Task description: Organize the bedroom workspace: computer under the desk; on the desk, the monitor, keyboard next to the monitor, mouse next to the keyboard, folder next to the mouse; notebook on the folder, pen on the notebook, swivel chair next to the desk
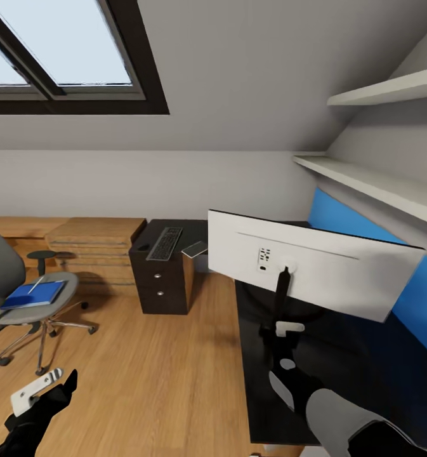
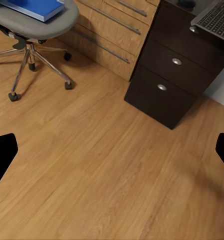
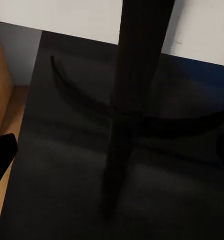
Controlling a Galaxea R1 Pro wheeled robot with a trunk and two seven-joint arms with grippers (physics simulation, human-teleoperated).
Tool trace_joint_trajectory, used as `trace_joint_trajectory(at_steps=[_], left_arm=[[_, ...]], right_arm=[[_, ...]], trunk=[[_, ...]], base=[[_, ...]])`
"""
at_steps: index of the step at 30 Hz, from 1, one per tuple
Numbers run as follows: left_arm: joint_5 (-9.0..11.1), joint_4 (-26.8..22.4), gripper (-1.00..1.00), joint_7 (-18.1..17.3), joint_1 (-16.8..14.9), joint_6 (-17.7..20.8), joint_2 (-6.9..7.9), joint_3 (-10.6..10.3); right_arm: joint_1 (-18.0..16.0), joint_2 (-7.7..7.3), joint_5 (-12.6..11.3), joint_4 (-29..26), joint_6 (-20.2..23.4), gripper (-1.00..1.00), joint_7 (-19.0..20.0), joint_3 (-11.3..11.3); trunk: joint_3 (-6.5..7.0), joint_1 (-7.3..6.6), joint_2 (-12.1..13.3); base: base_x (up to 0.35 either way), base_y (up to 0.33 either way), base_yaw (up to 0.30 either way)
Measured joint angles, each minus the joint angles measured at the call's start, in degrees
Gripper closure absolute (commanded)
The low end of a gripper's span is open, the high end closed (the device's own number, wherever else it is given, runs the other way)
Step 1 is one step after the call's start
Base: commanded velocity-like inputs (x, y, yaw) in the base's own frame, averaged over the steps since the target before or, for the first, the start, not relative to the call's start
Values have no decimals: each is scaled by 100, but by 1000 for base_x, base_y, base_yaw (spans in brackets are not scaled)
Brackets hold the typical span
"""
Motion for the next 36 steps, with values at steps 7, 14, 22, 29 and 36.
trace_joint_trajectory(at_steps=[7,14,22,29,36], left_arm=[[-8,-1,-100,-5,0,-39,3,-95],[-9,-3,-100,0,0,-345,-4,-159],[-14,-1,-100,5,0,-519,-5,-191],[-15,6,-100,5,0,-533,-5,-201],[-15,8,-100,5,0,-535,-5,-202]], right_arm=[[-1,-19,-3,83,-187,-100,-6,-3],[2,-29,-9,96,-213,-100,-7,-7],[0,-90,-10,91,-216,-100,-9,-14],[2,-172,-19,90,-211,-100,-15,-24],[-2,-259,-26,89,-199,-100,-23,-38]], trunk=[[0,0,0],[0,1,0],[0,1,0],[0,2,1],[0,-1,0]], base=[[197,-39,0],[54,-7,0],[168,-1,0],[30,0,0],[161,0,0]])
